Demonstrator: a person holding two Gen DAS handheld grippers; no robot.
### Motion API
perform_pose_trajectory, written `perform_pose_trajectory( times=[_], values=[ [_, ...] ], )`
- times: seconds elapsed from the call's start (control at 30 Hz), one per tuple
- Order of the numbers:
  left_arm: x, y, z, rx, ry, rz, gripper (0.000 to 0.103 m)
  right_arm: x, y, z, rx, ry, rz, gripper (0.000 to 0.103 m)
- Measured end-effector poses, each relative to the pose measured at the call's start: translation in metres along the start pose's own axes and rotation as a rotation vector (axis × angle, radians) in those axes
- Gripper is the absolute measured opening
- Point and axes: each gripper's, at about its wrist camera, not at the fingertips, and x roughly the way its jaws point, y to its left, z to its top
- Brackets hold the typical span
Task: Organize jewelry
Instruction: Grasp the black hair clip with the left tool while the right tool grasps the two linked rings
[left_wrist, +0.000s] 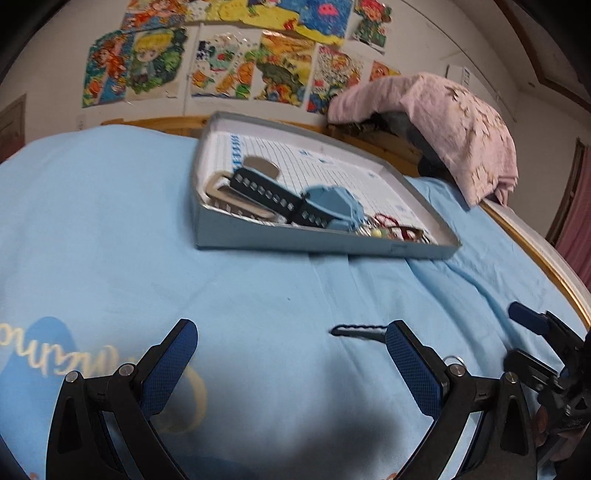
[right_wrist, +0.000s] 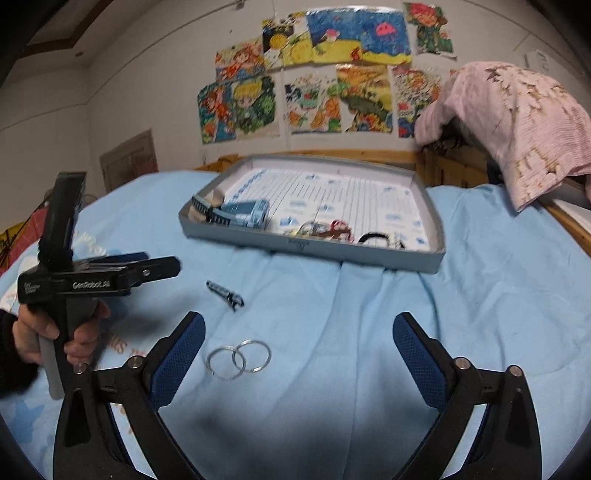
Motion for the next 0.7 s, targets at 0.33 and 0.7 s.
perform_pose_trajectory(
  times=[0.33,0.7],
  values=[
    [0.011,-0.01,0.001,0.085,0.024,-0.077,0.091,0.022,0.015,-0.011,-0.087,0.118,0.11,0.052],
    [0.033,-0.032,0.005,0.282,0.099,-0.123,0.078,0.044,0.016,-0.019,-0.086,0.246,0.136,0.045]
  ],
)
